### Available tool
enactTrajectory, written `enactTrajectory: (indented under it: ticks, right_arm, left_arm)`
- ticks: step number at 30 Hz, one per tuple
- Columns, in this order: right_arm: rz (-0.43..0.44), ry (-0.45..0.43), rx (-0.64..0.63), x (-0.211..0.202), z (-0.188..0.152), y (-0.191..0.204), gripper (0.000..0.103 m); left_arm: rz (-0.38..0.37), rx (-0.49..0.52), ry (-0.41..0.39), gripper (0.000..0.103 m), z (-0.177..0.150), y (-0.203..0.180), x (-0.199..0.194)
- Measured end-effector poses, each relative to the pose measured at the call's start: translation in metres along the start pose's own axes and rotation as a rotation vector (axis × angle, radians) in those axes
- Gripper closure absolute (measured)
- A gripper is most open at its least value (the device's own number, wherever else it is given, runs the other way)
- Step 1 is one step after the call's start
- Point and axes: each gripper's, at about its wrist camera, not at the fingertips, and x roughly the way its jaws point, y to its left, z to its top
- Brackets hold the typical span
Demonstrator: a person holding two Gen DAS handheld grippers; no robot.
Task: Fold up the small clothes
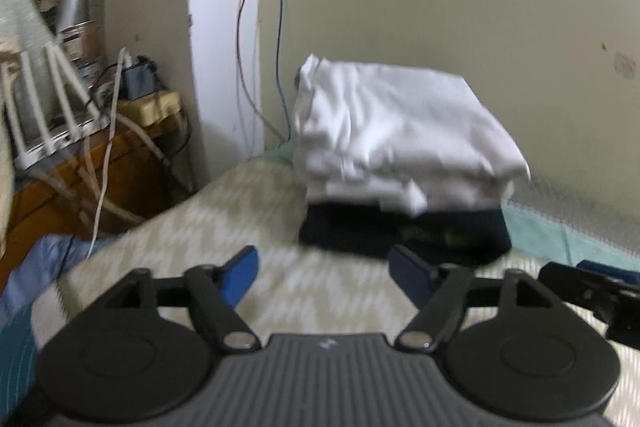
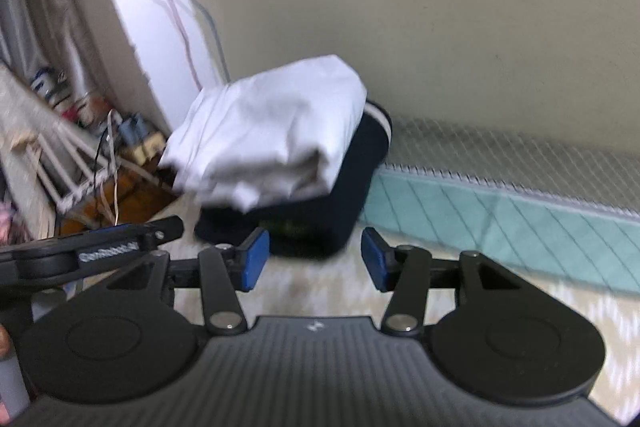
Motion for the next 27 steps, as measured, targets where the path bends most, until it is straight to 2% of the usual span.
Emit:
enactTrajectory:
  ticks: [5,11,14,16,20,22,27]
  right_arm:
    - [-0.033,-0.035,-0.084,-0.037,-0.038,0.002,0.045]
    - [-0.061,-0.04,-0.067,-0.066,-0.077,-0.012,0.043]
    - [-0.056,-0.057,-0.049,-0.078,-0.077,-0.017,0.043]
    - [-0.071,-0.089,-0.052,-0.085,-0.077,-0.017,0.038]
    - [-0.097,-0.107,-0.067,-0.09,-0.078,-0.017,0.033]
    - [-0.102,-0.101,-0.065,-0.09,-0.08,-0.017,0.027]
    - [-0.111,-0.095,-0.06,-0.092,-0.083,-0.02,0.022]
  left_arm:
    - [0.027,-0.031,0.006,0.018,-0.038,-0.007,-0.03]
    - [0.094,0.017,-0.029,0.009,-0.068,-0.028,-0.052]
    - [0.092,0.044,-0.033,0.003,-0.077,-0.042,-0.063]
    - [0.086,0.044,-0.041,0.0,-0.08,-0.047,-0.068]
    - [0.091,0.037,-0.051,0.0,-0.086,-0.055,-0.077]
    - [0.089,0.021,-0.044,0.0,-0.089,-0.056,-0.079]
    - [0.095,0.019,-0.028,0.0,-0.096,-0.061,-0.08]
